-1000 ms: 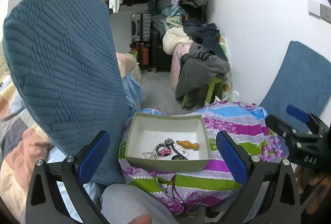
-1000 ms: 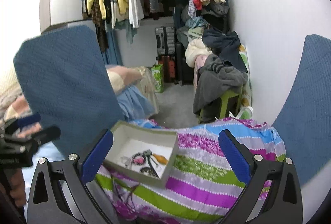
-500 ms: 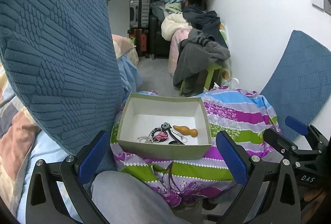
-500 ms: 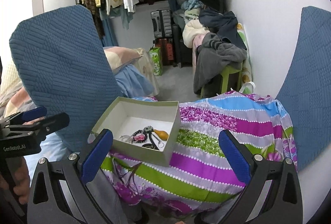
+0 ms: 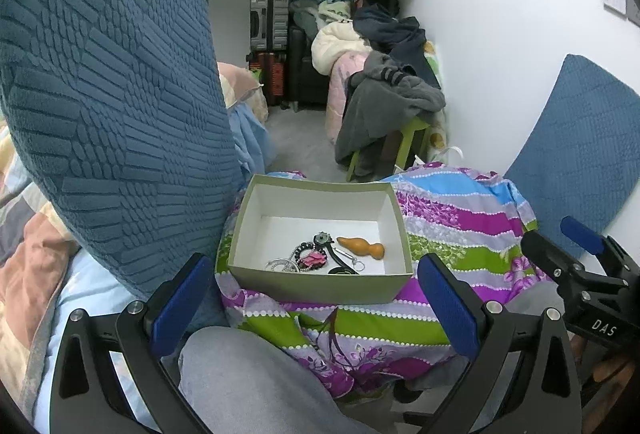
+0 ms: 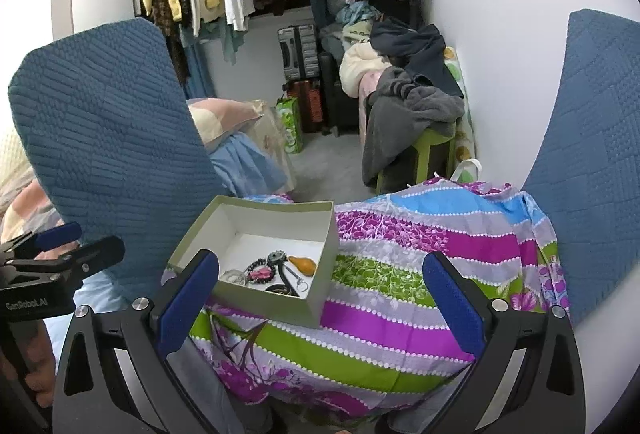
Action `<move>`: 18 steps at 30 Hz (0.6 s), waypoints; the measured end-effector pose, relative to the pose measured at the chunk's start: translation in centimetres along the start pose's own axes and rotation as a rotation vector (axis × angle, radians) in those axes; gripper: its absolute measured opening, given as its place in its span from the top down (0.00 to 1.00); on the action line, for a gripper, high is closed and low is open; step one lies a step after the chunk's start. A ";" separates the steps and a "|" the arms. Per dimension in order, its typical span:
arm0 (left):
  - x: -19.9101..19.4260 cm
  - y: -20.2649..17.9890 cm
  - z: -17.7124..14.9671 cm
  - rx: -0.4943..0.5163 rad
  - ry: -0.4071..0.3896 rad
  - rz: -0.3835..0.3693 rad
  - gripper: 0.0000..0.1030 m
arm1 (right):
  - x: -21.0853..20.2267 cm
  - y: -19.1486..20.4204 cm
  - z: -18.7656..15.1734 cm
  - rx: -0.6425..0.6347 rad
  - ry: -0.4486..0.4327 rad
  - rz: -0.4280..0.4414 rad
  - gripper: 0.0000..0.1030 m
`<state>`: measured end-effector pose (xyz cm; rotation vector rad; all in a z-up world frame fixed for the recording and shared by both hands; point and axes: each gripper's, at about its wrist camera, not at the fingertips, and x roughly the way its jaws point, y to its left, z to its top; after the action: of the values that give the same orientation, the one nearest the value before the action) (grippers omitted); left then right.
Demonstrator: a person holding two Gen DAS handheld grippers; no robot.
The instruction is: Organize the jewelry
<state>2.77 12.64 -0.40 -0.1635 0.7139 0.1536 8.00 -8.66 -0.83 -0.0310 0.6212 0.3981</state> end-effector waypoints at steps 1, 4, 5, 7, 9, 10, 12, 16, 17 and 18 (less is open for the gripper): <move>0.0 0.1 0.0 0.001 0.000 0.002 0.01 | -0.1 -0.1 0.0 0.003 -0.001 -0.001 0.00; 0.0 0.1 0.0 0.000 0.002 0.000 0.01 | -0.1 -0.2 -0.1 0.010 0.002 -0.002 0.00; 0.0 0.1 0.0 0.001 0.003 0.000 0.01 | -0.1 -0.2 -0.1 0.012 0.004 -0.003 0.00; 0.1 0.1 -0.1 0.002 0.009 -0.001 0.01 | -0.1 -0.3 -0.3 0.017 0.007 -0.007 0.00; 0.2 0.1 -0.2 0.006 0.012 -0.002 0.01 | -0.1 -0.5 -0.4 0.024 0.010 -0.012 0.00; 0.3 0.1 -0.2 0.008 0.014 -0.004 0.01 | -0.1 -0.5 -0.4 0.026 0.010 -0.013 0.00; 0.3 0.1 -0.2 0.010 0.015 -0.008 0.01 | -0.1 -0.6 -0.3 0.030 0.009 -0.022 0.00; 0.5 0.0 -0.1 0.021 0.018 -0.010 0.01 | -0.3 -0.9 -0.3 0.039 0.004 -0.028 0.00; 0.6 -0.1 -0.1 0.023 0.019 -0.009 0.01 | -0.4 -0.9 -0.3 0.039 0.002 -0.030 0.00; 0.5 -0.1 -0.1 0.023 0.019 -0.009 0.01 | -0.5 -0.9 -0.3 0.039 -0.001 -0.034 0.00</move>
<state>3.08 12.56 -0.82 -0.1465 0.7330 0.1354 7.86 -9.69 -0.86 -0.0037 0.6269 0.3531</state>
